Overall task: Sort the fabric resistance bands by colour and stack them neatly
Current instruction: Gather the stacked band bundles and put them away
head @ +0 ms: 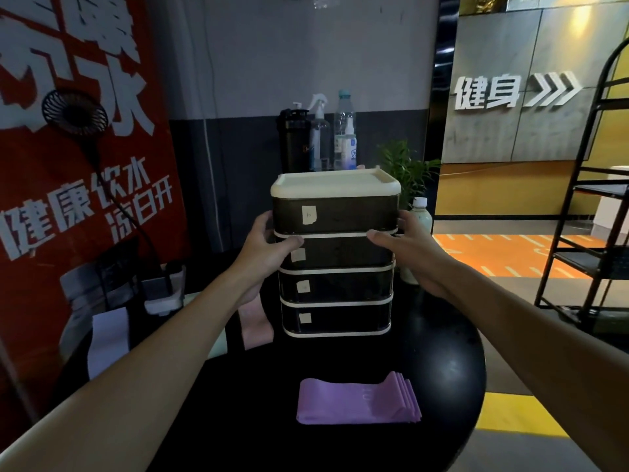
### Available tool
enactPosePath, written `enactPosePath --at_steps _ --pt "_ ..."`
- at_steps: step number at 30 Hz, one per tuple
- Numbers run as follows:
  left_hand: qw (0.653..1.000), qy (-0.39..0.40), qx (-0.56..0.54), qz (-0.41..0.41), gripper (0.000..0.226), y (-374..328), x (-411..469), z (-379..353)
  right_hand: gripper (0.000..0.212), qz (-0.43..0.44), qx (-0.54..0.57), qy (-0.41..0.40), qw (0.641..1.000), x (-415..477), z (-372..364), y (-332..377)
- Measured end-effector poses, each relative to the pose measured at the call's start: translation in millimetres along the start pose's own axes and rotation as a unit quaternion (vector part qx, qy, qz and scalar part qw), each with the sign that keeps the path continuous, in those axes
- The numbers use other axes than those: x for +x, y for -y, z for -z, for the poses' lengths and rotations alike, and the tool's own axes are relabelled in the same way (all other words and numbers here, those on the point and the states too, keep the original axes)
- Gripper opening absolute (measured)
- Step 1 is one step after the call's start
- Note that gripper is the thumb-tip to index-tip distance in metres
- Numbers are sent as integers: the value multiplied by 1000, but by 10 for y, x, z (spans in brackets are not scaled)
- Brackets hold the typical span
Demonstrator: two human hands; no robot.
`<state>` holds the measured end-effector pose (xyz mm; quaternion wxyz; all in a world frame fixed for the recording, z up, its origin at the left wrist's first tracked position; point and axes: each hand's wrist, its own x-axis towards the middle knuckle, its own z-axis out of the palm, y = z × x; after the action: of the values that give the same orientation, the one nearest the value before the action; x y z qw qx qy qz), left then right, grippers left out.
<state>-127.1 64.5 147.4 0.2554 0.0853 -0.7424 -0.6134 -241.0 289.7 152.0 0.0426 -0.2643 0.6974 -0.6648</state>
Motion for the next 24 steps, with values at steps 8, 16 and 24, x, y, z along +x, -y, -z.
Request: enactPosePath --at_steps 8,16,24 --pt "999 -8 -31 4 52 -75 -216 25 58 8 34 -11 999 -245 52 46" --pt "999 -4 -39 -22 54 -50 -496 54 60 29 50 3 998 -552 108 70" --pt "999 -3 -38 -26 74 -118 -698 56 62 46 34 1 998 -743 110 100"
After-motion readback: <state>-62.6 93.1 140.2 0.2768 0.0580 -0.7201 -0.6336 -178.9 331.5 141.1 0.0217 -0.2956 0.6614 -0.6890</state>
